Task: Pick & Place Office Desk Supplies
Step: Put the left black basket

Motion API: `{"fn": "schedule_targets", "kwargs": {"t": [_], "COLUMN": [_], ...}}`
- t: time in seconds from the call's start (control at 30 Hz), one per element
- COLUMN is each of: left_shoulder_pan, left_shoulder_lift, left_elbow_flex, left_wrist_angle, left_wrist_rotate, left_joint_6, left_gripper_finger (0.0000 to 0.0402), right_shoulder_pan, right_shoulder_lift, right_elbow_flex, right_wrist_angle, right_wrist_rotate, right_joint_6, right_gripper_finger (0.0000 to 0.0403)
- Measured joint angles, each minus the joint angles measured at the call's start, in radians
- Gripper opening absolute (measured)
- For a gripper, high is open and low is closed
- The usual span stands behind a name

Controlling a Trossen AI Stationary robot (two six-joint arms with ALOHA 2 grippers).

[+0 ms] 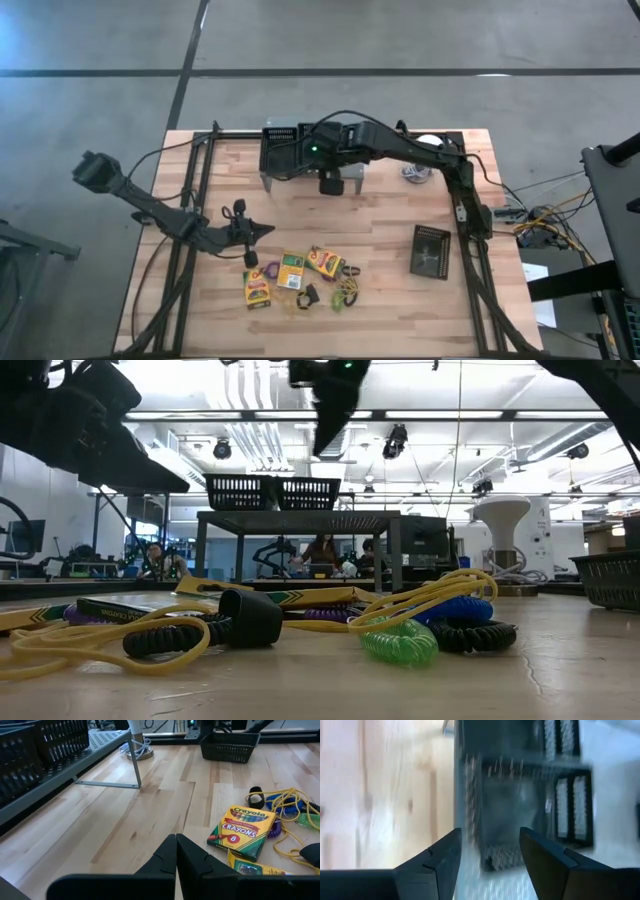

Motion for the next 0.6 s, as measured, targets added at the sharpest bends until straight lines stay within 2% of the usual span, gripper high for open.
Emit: {"fn": "schedule_targets", "kwargs": {"t": [0.1, 0.17, 0.27, 0.47, 0.6], "left_shoulder_pan": [0.000, 0.000, 0.000, 0.000, 0.000], "left_shoulder_lift": [0.000, 0.000, 0.000, 0.000, 0.000], "left_elbow_flex": [0.000, 0.000, 0.000, 0.000, 0.000], "left_wrist_angle": [-0.007, -0.008, -0.008, -0.008, -0.008], "left_wrist_rotate": [0.000, 0.000, 0.000, 0.000, 0.000], "left_joint_6": [-0.013, -0.013, -0.013, -0.013, -0.013], "left_gripper_finger": [0.0006, 0.0006, 0.0006, 0.0006, 0.0006], "right_shoulder_pan": [-0.020, -0.041, -0.075, -0.163, -0.203], "right_shoulder_lift": [-0.004, -0.003, -0.003, -0.002, -0.003], "right_elbow_flex": [0.000, -0.012, -0.057, -0.150, -0.165], "right_wrist_angle": [-0.121, -0.131, -0.052, 0.091, 0.109], "right_wrist_rotate": [0.009, 0.042, 0.103, 0.106, 0.111], "right_joint_6": [0.058, 0.089, 0.081, 0.020, 0.007], "right_gripper_finger": [0.0187, 0.0178, 0.0164, 0.0141, 0.0130]}}
